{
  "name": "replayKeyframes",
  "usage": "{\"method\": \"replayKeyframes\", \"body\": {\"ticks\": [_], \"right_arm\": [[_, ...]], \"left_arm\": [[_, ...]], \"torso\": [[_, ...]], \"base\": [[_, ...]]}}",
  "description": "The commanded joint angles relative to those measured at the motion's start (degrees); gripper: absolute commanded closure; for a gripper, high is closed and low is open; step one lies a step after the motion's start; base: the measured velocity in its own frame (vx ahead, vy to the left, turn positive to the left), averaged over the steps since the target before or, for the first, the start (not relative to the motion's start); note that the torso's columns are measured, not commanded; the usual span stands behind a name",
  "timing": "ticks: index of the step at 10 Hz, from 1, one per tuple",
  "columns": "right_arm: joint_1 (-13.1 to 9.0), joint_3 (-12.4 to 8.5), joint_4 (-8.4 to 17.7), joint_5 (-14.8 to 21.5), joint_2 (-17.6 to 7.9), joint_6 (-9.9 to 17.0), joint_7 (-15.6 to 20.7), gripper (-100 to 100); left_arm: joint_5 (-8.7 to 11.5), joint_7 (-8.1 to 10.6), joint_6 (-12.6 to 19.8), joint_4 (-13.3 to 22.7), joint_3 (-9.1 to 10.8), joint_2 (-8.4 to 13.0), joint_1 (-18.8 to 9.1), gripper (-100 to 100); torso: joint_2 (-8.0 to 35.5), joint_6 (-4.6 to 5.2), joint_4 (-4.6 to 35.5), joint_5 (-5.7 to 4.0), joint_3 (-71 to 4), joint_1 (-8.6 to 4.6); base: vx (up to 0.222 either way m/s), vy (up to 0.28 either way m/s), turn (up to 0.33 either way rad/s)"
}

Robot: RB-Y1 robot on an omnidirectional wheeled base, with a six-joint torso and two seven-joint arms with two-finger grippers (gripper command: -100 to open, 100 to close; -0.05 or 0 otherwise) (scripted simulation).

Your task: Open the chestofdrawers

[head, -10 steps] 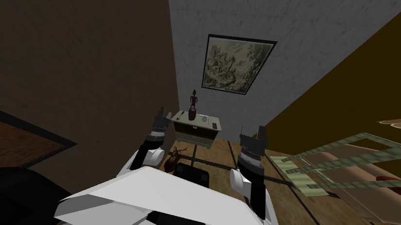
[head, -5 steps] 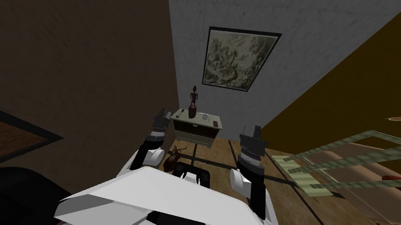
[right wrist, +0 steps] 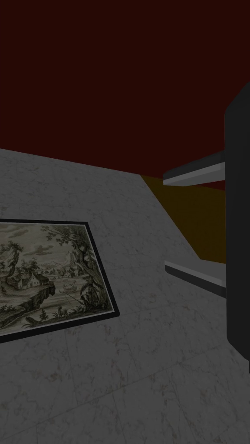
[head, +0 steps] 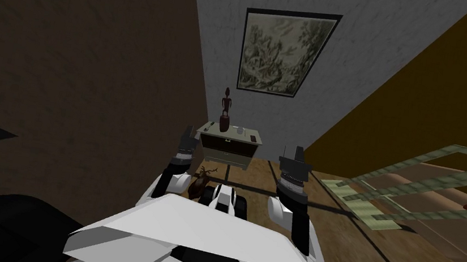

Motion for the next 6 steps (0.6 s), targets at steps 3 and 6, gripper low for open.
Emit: {"method": "replayKeyframes", "body": {"ticks": [3, 6], "right_arm": [[0.01, 0.00, 0.01, 0.00, 0.00, 0.00, 0.00, 0], [0.01, 0.00, 0.01, 0.00, 0.00, 0.00, 0.00, 0]], "left_arm": [[0.12, 0.11, -3.03, 6.11, -0.08, 4.42, -1.80, -100], [0.19, 0.17, -5.99, 11.31, -0.29, 6.09, -3.29, -100]], "torso": [[0.70, 0.00, 0.77, -0.01, -1.44, -0.01], [0.78, 0.00, 0.80, 0.00, -1.42, 0.00]], "base": [[0.056, -0.018, 0.015], [0.076, -0.023, 0.021]]}}
